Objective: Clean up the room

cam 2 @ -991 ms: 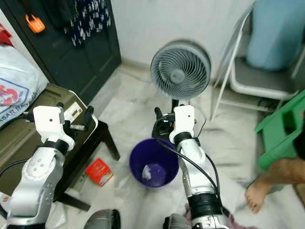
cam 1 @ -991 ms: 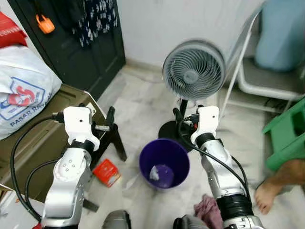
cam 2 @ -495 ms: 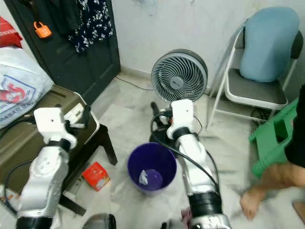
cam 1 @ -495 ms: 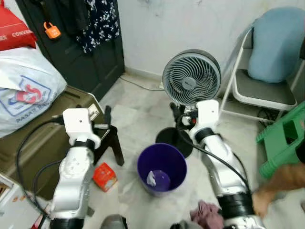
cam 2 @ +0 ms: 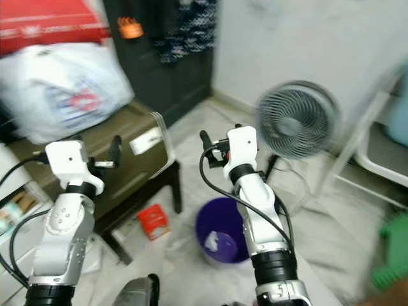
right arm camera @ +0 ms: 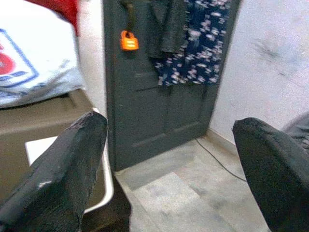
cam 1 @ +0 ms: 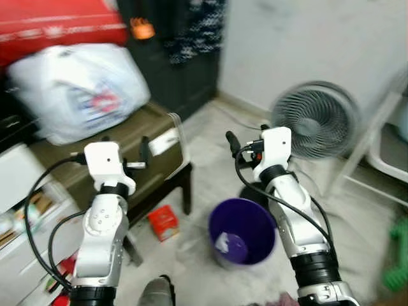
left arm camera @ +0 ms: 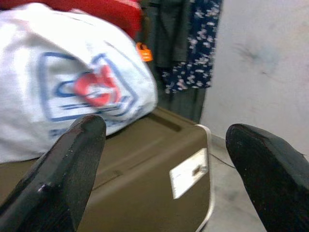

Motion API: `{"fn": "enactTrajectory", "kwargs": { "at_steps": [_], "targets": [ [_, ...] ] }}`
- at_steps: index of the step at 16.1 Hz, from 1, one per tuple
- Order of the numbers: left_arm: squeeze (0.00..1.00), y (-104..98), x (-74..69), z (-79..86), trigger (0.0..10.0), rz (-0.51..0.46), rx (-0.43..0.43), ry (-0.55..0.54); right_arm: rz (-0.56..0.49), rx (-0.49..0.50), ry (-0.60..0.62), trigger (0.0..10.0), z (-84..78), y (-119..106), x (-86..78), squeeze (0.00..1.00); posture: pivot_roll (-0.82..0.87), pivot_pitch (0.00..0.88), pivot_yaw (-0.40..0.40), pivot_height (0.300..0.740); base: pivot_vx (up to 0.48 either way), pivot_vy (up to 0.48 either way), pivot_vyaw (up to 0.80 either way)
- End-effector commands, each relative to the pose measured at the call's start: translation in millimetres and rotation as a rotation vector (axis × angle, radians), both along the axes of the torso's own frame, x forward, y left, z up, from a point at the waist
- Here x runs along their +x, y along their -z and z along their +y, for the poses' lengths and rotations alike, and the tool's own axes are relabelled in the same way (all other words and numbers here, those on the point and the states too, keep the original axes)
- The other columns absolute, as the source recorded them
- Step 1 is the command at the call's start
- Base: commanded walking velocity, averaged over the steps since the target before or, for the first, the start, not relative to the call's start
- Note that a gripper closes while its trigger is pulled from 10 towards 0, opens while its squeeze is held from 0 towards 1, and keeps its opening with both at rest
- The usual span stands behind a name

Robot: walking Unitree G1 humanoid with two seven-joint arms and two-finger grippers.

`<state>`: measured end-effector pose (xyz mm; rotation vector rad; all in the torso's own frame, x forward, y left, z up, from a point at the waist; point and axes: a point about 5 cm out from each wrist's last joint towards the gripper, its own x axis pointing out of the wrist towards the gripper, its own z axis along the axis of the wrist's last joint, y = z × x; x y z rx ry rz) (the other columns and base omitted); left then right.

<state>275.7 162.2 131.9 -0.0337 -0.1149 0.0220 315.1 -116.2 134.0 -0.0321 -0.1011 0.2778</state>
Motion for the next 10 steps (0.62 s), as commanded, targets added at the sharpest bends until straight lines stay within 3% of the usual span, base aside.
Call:
{"fn": "enactTrajectory", "kwargs": {
  "at_steps": [1,10],
  "targets": [
    [0.0,-1.5,2.0,2.7,10.0,-0.008,-0.001,-0.01,-0.007,-0.001,-0.003,10.0,2.3,-3.2,0.5,0.0,-0.01,0.0,-0.004,0.74,0.0,0.0,0.8],
    [0.0,0.9,-1.4,3.0,10.0,0.006,-0.024,-0.022,-0.005,0.012,-0.002,10.0,5.0,-2.9,-1.4,0.0,0.0,0.0,0.0,0.74,0.0,0.0,0.8]
  ]
}}
